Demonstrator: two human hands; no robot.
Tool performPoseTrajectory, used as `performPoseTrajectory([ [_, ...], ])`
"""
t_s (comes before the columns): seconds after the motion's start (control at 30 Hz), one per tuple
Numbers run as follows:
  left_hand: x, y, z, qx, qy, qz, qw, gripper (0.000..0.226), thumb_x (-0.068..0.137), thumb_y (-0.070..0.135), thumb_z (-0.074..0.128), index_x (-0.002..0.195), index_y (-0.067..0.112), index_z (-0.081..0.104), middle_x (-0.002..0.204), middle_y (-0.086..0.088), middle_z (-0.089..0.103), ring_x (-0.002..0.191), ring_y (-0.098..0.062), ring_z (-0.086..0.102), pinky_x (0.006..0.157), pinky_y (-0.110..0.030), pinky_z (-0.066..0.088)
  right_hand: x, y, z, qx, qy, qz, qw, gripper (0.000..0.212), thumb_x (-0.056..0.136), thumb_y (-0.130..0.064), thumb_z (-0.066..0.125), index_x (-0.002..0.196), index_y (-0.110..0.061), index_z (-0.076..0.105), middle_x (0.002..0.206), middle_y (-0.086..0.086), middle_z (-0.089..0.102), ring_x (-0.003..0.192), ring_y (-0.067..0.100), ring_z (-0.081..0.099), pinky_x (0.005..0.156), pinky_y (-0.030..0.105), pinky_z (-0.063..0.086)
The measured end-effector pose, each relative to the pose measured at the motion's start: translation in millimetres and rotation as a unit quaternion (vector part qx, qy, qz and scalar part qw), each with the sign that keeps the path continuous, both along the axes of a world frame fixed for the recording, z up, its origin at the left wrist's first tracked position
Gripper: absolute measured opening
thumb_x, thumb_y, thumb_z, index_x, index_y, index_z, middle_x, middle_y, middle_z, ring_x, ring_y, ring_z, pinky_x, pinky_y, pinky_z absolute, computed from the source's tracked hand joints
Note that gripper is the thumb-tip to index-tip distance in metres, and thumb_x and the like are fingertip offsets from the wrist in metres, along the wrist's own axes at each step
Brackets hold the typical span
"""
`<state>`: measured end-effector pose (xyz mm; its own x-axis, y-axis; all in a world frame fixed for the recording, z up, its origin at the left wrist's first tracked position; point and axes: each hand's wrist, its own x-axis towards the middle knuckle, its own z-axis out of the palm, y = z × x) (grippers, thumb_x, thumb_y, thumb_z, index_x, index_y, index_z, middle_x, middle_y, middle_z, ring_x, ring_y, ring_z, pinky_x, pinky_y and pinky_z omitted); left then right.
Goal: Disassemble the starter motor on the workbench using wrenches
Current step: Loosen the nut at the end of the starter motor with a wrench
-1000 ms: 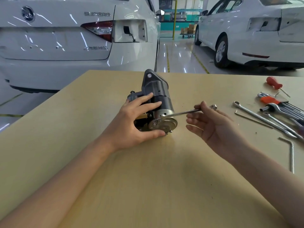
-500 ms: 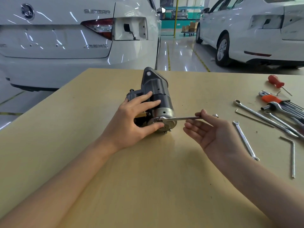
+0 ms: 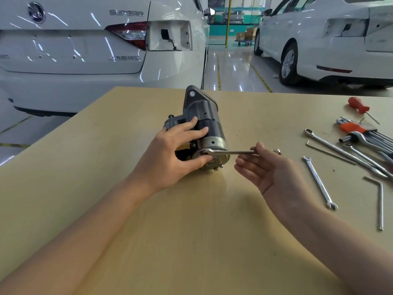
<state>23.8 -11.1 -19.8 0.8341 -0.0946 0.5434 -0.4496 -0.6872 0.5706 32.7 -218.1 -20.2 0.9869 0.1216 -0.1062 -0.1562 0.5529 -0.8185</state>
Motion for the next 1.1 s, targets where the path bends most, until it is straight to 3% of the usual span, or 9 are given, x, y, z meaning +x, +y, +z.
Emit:
performPoseTrajectory([
  [0.13,3,5,-1,-0.032,-0.004,-0.005,0.999,0.059,0.073,0.027,0.083,0.127,0.021,0.062,0.143,-0.005,0.051,0.132,-0.006,0.046,0.113,-0.03,0.035,2,3,7,-0.064,-0.06,-0.019,0.996,0.021,0.094,-0.014,0.056,0.08,0.0,0.061,0.069,0.014,0.069,0.067,0.027,0.07,0.062,0.03,0.057],
  [0.3,5,0,-5,0.014,0.001,-0.038,0.999,0.054,0.077,0.028,0.079,0.126,0.015,0.062,0.147,0.0,0.046,0.142,-0.019,0.033,0.116,-0.056,0.02,6,9,8,-0.057,-0.007,-0.034,0.998,0.022,0.096,-0.015,0.053,0.081,0.001,0.054,0.058,0.013,0.065,0.054,0.023,0.067,0.053,0.028,0.056],
  [0.37,8,-1,-4,0.044,0.0,-0.05,0.998,0.051,0.077,0.034,0.073,0.124,0.016,0.061,0.147,0.007,0.044,0.144,-0.02,0.029,0.115,-0.06,0.015,7,7,6,-0.044,0.01,-0.029,0.999,0.022,0.095,-0.014,0.054,0.08,0.001,0.054,0.059,0.013,0.065,0.055,0.023,0.067,0.053,0.028,0.056],
  [0.53,13,4,-3,0.05,-0.013,-0.053,0.997,0.051,0.076,0.039,0.071,0.124,0.028,0.06,0.144,0.014,0.046,0.143,-0.015,0.032,0.114,-0.06,0.018,6,5,4,-0.022,0.007,-0.007,1.0,0.015,0.085,-0.007,0.064,0.095,0.003,0.057,0.065,0.012,0.068,0.062,0.022,0.07,0.057,0.027,0.057],
  [0.77,12,1,-7,0.036,-0.046,-0.038,0.998,0.048,0.076,0.035,0.073,0.121,0.025,0.064,0.14,0.011,0.053,0.14,-0.016,0.038,0.114,-0.059,0.018,2,8,-3,0.028,0.094,-0.019,0.995,0.009,0.085,-0.004,0.064,0.091,0.001,0.058,0.066,0.016,0.069,0.063,0.024,0.072,0.053,0.027,0.057],
  [1.1,9,-3,-8,0.025,-0.042,-0.026,0.998,0.045,0.075,0.034,0.072,0.119,0.024,0.065,0.138,0.013,0.053,0.139,-0.015,0.038,0.116,-0.057,0.016,-1,5,4,-0.022,0.006,-0.027,0.999,0.02,0.084,-0.007,0.066,0.099,0.003,0.056,0.067,0.014,0.07,0.067,0.025,0.072,0.06,0.028,0.057],
])
